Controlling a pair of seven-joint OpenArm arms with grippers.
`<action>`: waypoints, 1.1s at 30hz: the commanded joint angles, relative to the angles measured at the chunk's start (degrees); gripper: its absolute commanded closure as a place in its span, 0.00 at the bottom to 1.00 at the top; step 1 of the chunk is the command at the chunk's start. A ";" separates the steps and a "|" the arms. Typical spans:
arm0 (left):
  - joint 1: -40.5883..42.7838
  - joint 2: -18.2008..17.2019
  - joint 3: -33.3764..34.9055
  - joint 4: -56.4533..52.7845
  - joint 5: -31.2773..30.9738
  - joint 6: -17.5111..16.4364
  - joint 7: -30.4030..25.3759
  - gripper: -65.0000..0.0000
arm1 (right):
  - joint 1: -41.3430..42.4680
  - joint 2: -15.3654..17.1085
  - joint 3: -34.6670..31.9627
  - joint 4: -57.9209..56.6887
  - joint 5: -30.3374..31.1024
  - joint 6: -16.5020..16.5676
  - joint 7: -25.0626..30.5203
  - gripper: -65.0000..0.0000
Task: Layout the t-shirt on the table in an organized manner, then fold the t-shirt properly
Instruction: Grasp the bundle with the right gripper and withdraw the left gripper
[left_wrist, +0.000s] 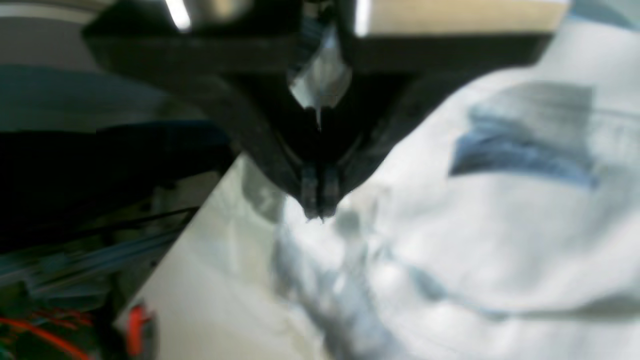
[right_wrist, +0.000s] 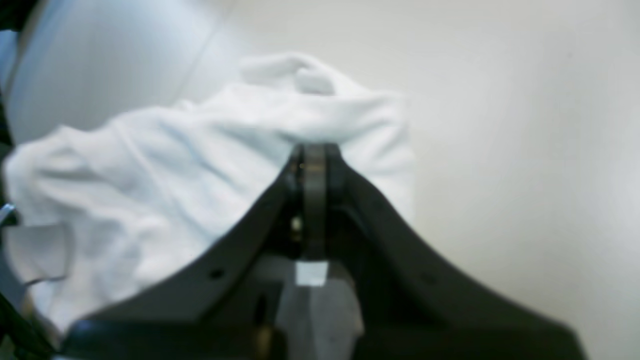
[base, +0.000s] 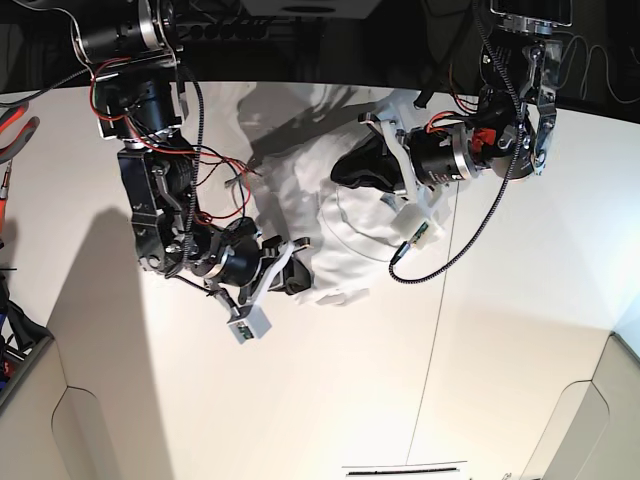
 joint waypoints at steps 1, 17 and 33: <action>-0.44 -0.17 -0.07 -0.76 0.59 -0.67 -1.53 1.00 | 1.05 -0.66 -0.22 -0.48 -1.16 0.28 1.01 1.00; -3.39 -0.20 -0.11 -17.22 6.91 -0.67 -10.80 1.00 | 1.09 -1.36 -0.22 -8.39 -13.44 -8.04 7.37 1.00; -4.59 -0.20 -0.17 7.06 -11.63 -0.67 0.35 1.00 | 1.05 -1.40 -0.07 11.32 -5.88 -6.34 6.16 1.00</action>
